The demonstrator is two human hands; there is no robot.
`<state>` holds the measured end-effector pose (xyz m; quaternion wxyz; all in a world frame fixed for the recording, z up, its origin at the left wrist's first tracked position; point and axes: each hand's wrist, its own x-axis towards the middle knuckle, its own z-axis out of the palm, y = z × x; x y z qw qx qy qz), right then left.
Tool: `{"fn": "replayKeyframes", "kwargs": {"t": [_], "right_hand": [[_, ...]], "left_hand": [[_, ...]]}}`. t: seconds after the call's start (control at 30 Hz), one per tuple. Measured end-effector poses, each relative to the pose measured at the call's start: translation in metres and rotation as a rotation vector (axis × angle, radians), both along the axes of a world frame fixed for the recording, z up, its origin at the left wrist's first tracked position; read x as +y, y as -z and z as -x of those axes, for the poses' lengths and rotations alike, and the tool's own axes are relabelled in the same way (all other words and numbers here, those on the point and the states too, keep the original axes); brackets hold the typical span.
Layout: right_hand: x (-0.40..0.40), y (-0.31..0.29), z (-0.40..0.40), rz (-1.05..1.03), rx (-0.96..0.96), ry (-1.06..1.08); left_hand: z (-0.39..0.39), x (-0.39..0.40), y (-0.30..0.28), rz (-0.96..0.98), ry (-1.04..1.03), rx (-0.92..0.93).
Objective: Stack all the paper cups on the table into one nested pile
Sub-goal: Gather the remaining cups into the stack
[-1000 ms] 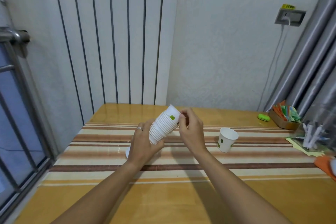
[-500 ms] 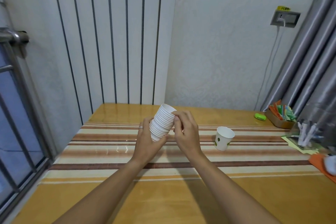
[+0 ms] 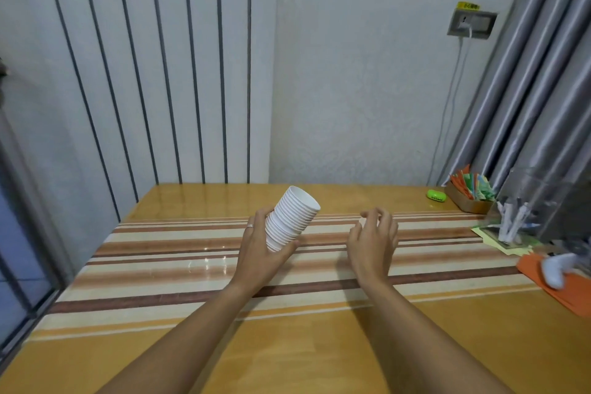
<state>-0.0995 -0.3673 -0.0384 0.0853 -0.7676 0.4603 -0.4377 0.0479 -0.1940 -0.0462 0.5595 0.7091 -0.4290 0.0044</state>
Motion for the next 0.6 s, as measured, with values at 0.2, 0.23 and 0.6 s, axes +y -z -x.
{"fn": "replayKeyframes", "kwargs": {"t": [0.2,0.23,0.6], "right_hand": [[-0.024,0.02,0.016,-0.165,0.102,0.108],[-0.026,0.022,0.016,-0.175,0.109,0.104],[0.01,-0.023,-0.017,-0.065,-0.217,-0.281]], "left_hand": [[-0.001,-0.01,0.004,-0.042,-0.029,-0.034],[-0.001,-0.011,0.004,-0.048,-0.027,-0.04],[-0.006,0.006,-0.002,0.003,-0.002,0.082]]}}
